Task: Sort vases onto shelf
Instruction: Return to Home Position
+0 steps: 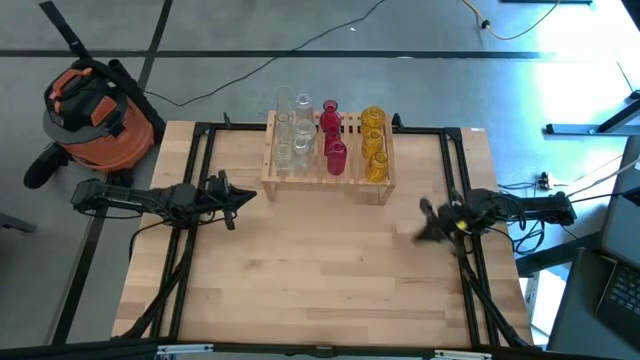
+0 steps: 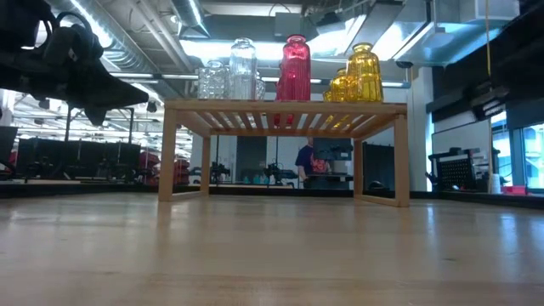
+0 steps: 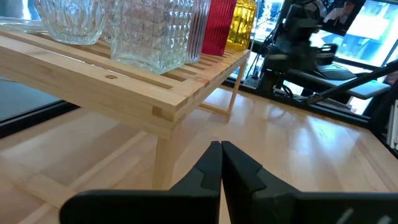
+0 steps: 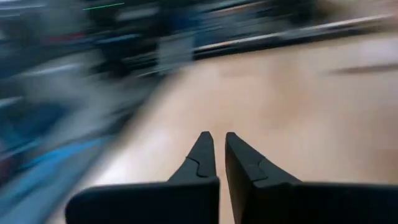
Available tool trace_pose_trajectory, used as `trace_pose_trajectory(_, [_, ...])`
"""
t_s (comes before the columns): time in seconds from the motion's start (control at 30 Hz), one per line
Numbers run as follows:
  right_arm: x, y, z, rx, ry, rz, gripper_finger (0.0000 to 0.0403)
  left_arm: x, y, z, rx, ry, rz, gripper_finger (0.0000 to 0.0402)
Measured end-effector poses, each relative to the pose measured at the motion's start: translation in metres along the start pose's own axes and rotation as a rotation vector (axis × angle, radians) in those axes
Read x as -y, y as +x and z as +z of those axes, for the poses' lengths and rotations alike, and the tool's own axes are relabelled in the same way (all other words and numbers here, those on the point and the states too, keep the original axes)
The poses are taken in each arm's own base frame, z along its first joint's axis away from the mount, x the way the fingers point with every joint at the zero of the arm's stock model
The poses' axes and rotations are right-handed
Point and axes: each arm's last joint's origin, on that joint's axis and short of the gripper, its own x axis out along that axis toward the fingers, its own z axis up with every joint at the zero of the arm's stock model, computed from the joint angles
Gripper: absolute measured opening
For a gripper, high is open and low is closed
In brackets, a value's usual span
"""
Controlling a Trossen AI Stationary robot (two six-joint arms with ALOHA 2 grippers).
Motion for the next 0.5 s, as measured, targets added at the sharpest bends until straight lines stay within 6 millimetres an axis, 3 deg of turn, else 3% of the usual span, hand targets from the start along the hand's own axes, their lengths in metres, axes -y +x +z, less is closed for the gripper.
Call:
trace_pose_trajectory(0.1, [-0.012,-0.003,-0.002,-0.081,-0.002,0.417,0.0001,0.0,0.0,0.0,0.0,0.0,0.0,0.0])
trace_pose_trajectory(0.23, [-0.019,-0.008,-0.004,-0.146,-0.002,0.738,0.0001,0.0,0.0,0.0,0.0,0.0,0.0,0.0])
trace_pose_trajectory(0.33, [-0.021,-0.009,-0.004,-0.163,-0.001,0.816,0.0001,0.0,0.0,0.0,0.0,0.0,0.0,0.0])
trace_pose_trajectory(0.5, [-0.02,-0.008,-0.004,-0.15,-0.002,0.758,0.0001,0.0,0.0,0.0,0.0,0.0,0.0,0.0])
